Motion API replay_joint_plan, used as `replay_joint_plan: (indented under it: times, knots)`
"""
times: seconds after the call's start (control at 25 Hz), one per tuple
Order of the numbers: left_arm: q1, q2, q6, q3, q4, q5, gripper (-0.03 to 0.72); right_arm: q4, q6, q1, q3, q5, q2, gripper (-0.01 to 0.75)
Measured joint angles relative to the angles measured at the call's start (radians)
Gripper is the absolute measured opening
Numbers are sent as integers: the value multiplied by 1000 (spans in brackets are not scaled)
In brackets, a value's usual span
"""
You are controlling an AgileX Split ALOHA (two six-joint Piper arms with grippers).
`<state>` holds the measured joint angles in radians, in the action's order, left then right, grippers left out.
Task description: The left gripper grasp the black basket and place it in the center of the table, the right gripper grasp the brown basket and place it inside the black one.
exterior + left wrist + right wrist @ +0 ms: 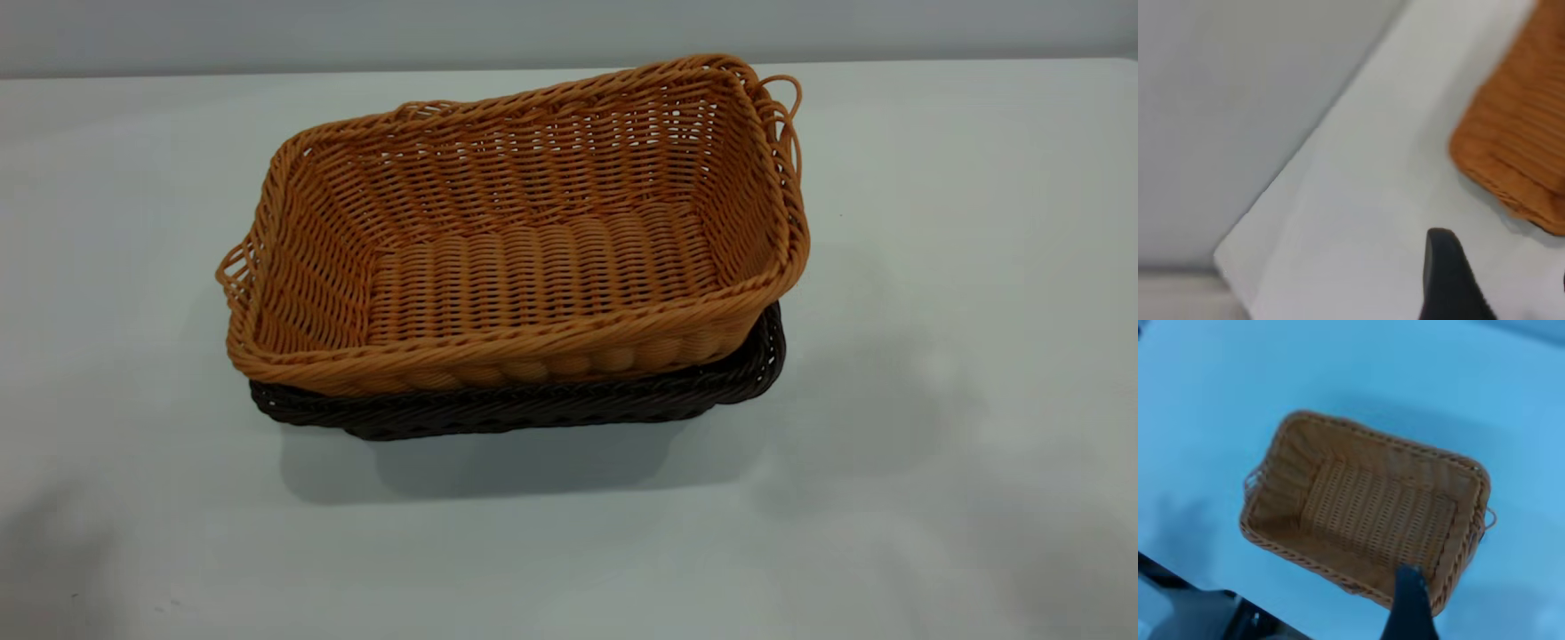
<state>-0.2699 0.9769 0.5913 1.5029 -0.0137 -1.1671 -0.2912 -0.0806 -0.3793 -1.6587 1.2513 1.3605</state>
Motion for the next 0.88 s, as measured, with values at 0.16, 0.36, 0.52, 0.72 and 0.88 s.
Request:
replay_joint_plan:
  times: [0.16, 0.36, 0.52, 0.72, 0.88]
  knots:
    - [0, -97, -233, 1, 63, 0, 363, 29, 0, 0, 163, 5, -202, 467]
    - [0, -170, -402, -54, 55, 0, 363, 137, 30, 0, 473, 8, -419, 465]
    - [0, -221, -469, -237, 47, 0, 363, 203, 81, 0, 736, 7, -541, 465]
    - [0, -279, -517, -526, -13, 0, 362, 220, 104, 0, 1013, -18, -657, 465]
    - [0, -325, -527, -738, -56, 0, 362, 220, 120, 0, 1148, -67, -727, 465]
